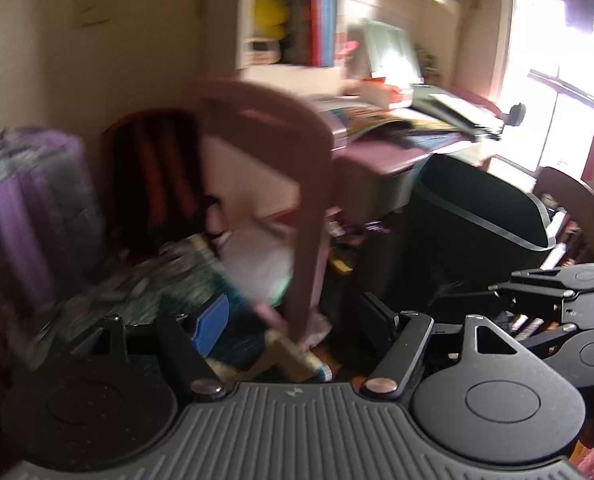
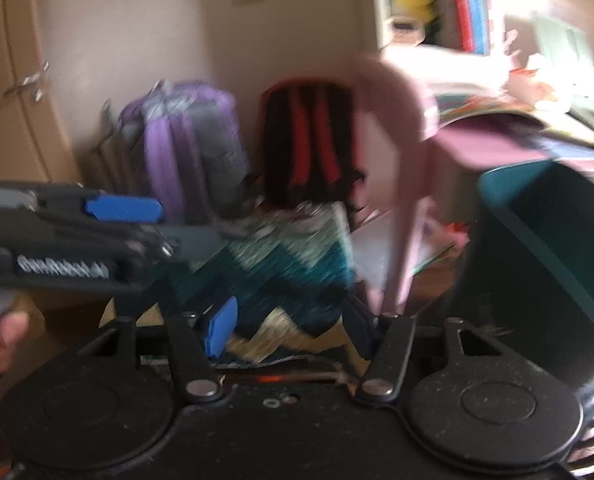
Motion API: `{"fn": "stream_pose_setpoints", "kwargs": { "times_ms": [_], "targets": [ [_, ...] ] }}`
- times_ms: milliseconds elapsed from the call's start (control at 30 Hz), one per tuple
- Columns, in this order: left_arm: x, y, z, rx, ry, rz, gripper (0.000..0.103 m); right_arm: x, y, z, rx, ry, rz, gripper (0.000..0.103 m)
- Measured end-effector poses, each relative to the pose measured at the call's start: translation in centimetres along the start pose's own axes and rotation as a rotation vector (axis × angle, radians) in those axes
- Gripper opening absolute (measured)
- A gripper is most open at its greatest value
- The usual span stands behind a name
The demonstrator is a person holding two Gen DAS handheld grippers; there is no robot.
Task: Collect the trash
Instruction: 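Swing both tools back down toward the trash pile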
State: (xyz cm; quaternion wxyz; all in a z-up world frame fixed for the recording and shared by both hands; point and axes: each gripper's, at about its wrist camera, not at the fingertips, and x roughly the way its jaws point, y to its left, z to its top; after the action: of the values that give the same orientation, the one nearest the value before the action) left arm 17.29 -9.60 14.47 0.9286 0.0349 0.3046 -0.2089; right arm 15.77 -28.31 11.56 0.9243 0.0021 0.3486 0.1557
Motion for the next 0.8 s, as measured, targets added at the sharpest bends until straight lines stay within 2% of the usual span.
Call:
{"fn": "stream_pose_setpoints", "kwargs": {
  "times_ms": [100,267,433,567,700,800],
  "targets": [
    [-0.3,3.7,-2.2,-0.058,0.003,0.056,0.08,3.1,2.3,-0.4,-0.016,0.043,0.033,0.058],
    [0.5,9.0,-5.8,-0.136,0.036,0.123,0.082,7.9,4.8,-1.0,-0.003,0.093,0.084,0.058],
    [2.8,12.8,-9.4,-0.189,0.065,0.171,0.082,13.5,6.4,-2.6,0.005,0.169,0.11,0.058],
    [4.8,15.6,-12.7,-0.25,0.081,0.187,0.085,18.2,6.8,-4.9,0.041,0.239,0.117,0.058],
    [7.9,17.8,-15.9,-0.288,0.103,0.223,0.099,23.2,6.7,-7.9,0.097,0.33,0.112,0.058],
    [10.8,19.2,-18.5,-0.319,0.138,0.239,0.099,27.3,6.4,-10.4,0.131,0.402,0.103,0.058]
  ]
}}
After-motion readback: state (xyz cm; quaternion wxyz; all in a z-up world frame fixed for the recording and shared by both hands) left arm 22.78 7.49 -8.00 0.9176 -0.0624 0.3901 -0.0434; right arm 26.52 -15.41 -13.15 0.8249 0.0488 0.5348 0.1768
